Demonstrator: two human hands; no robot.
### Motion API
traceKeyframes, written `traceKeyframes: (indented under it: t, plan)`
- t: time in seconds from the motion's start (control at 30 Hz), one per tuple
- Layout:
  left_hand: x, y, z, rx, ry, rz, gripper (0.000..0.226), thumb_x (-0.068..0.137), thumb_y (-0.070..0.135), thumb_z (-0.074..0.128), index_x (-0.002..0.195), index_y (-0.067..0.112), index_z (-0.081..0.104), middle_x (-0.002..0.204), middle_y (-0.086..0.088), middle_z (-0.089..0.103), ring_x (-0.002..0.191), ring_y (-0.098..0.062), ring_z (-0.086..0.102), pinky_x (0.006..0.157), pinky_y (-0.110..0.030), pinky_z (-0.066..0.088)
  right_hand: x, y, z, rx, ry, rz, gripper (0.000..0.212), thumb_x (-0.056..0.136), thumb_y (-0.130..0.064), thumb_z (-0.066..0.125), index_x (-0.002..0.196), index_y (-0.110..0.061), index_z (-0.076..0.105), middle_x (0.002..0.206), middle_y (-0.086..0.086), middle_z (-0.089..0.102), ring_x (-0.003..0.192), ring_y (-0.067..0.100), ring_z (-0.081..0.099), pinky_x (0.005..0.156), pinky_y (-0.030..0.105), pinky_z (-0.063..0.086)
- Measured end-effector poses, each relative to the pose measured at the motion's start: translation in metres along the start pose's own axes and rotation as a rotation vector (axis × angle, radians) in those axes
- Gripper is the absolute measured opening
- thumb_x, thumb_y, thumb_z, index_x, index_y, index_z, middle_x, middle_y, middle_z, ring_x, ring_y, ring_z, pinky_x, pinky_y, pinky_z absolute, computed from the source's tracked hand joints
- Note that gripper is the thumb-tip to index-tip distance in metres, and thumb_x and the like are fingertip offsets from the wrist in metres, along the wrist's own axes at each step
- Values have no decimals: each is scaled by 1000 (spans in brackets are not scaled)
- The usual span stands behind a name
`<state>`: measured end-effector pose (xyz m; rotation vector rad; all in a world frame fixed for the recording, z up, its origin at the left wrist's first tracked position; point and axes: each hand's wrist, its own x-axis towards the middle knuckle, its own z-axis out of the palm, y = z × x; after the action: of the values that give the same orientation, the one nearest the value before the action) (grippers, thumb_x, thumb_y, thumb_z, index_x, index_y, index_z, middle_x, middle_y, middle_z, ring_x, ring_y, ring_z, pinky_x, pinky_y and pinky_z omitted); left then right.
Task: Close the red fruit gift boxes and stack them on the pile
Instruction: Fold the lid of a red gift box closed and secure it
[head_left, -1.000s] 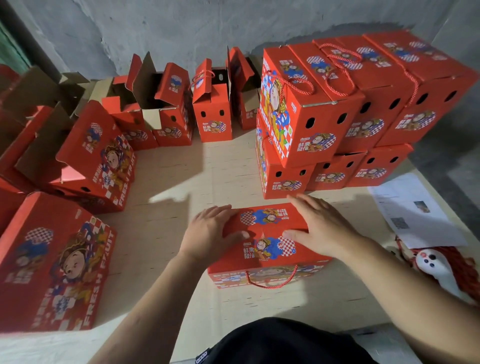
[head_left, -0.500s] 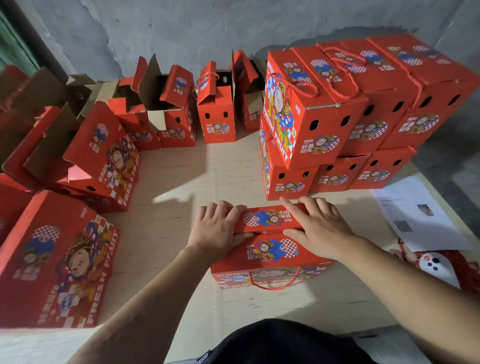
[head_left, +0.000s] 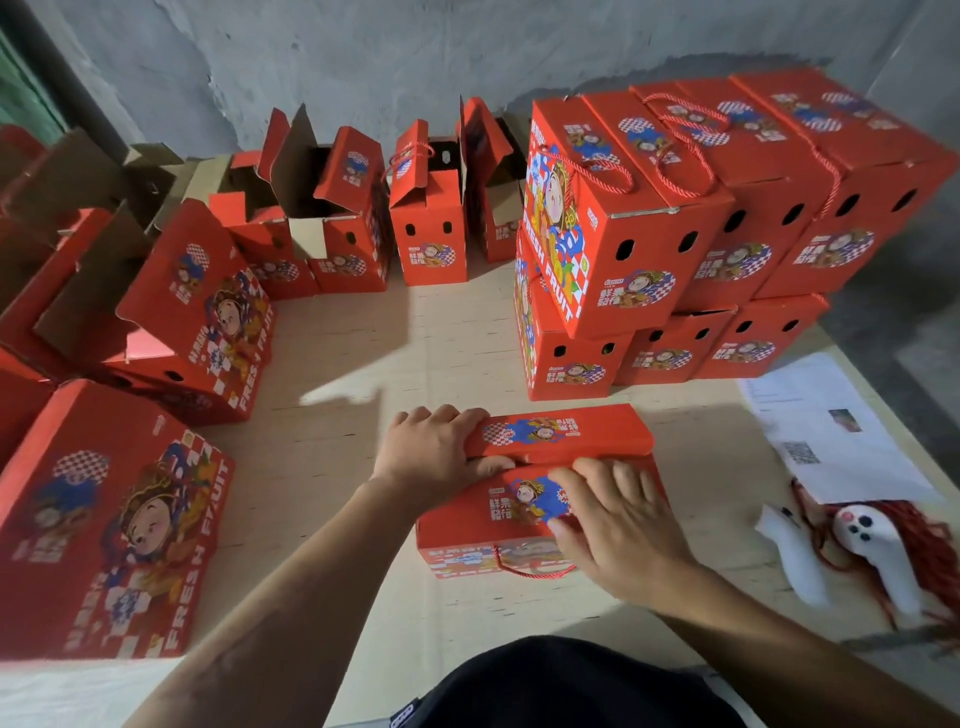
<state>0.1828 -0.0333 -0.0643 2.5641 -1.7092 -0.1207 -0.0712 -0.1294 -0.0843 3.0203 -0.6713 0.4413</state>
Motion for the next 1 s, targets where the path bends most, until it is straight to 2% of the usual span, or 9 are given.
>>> traceKeyframes:
  t: [0.1,0.2,0.3,0.5,0.6,0.67,0.8,0.9,1.0]
  plan:
    - [2,1,-2,-5,-36,-7,101,69,101,14,143,40,50,129,4,65,115,-30,61,100,-43,46,4,1,-3,-22,-71,9,77,94,-76,40,143,-18,57,134,1,54,116,27,53,99,43,46]
    - [-3,4,5,2,-59,-29,99,71,102,14,146,42,39,133,3,57,120,-29,54,101,-47,41,6,-2,-7,-26,-134,11,96,85,-91,38,143,-17,58,131,-1,56,115,25,55,99,43,51]
    - [-6,6,7,-9,-58,-61,102,68,105,11,145,44,38,133,2,55,122,-27,52,102,-46,39,9,-6,-7,-25,-110,45,88,76,-84,57,134,-18,62,121,-1,57,106,26,56,92,43,52]
    - [1,4,-4,-80,-86,-72,102,66,105,18,141,43,49,129,4,61,119,-28,57,104,-45,40,7,-9,3,-87,-100,35,102,65,-79,76,141,-13,56,133,6,51,121,31,52,104,46,49]
    - [1,4,-5,-80,-102,-74,101,66,105,17,140,43,49,130,5,61,119,-27,56,104,-45,39,11,-10,5,-71,-80,63,102,55,-78,82,133,-17,57,127,4,51,113,30,50,98,48,50]
    - [-1,5,-3,-91,-101,-87,97,69,105,21,140,44,47,131,5,60,120,-26,55,104,-45,39,14,-8,6,-57,-71,57,98,51,-80,82,125,-20,57,119,1,49,105,27,48,93,46,49]
    - [-3,4,1,-154,-108,-112,94,68,106,26,139,46,45,131,6,57,122,-24,52,104,-44,36,22,1,5,-35,-64,-1,90,51,-85,73,112,-21,56,109,-1,46,100,25,45,88,40,36]
    - [-2,2,1,-188,-130,-113,97,66,108,21,138,48,43,133,6,56,124,-26,50,105,-46,35,24,4,0,27,-84,-19,86,57,-89,62,113,-24,57,109,-3,45,102,24,45,88,40,38]
    - [1,2,0,-209,-166,-118,95,71,105,11,140,48,42,136,3,54,128,-29,48,107,-49,35,24,8,-7,154,-122,-14,80,68,-88,59,122,-28,59,113,-8,44,107,19,44,92,37,42]
